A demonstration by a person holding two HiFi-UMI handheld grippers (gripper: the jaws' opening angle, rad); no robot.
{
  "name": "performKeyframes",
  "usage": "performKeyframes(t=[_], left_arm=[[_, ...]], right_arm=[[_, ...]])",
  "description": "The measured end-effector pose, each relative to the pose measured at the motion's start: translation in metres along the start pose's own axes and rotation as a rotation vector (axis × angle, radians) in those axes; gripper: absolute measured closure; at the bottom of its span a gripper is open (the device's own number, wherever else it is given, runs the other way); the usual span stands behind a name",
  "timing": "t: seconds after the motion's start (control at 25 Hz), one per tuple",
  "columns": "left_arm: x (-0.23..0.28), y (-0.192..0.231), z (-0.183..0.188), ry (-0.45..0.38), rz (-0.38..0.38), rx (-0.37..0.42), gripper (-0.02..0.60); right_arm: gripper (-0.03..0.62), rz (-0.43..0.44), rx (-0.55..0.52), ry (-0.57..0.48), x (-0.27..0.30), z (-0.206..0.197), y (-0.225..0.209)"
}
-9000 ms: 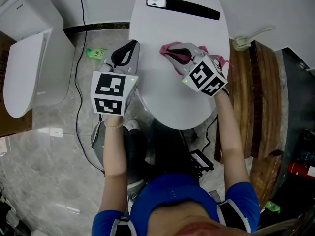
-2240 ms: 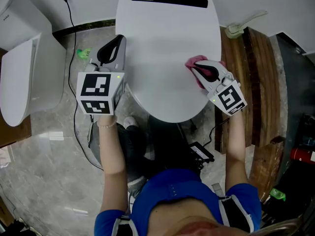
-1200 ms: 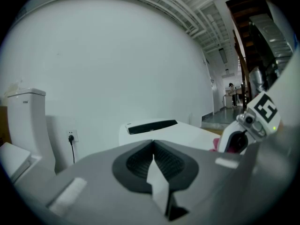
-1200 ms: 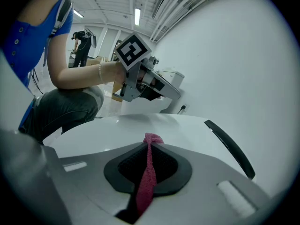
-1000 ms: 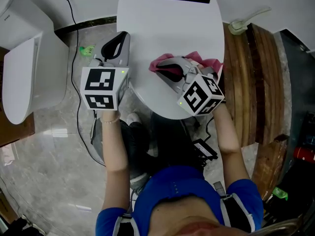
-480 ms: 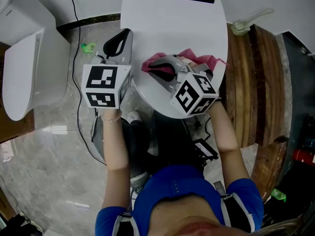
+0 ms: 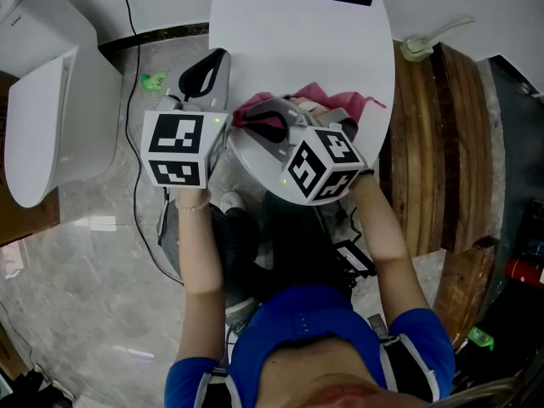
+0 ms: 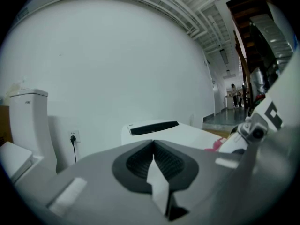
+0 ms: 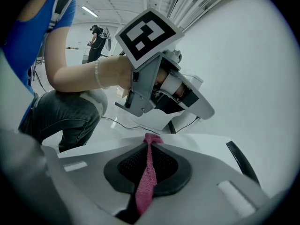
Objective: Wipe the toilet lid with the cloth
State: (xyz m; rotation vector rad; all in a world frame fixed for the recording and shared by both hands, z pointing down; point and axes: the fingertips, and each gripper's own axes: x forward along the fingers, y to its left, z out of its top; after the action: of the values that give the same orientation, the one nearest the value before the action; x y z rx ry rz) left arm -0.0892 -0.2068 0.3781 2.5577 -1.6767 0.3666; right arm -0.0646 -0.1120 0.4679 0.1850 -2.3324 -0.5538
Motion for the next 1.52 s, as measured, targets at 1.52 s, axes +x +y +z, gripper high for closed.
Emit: performKeyframes(t=[1.52], left_arm=[[-0.103, -0.042, 0.027, -0.091, 0.129, -0.005, 0.58]], right_arm=[[0.579, 0.004, -0.036, 0.0, -0.004, 0.016, 0.045]])
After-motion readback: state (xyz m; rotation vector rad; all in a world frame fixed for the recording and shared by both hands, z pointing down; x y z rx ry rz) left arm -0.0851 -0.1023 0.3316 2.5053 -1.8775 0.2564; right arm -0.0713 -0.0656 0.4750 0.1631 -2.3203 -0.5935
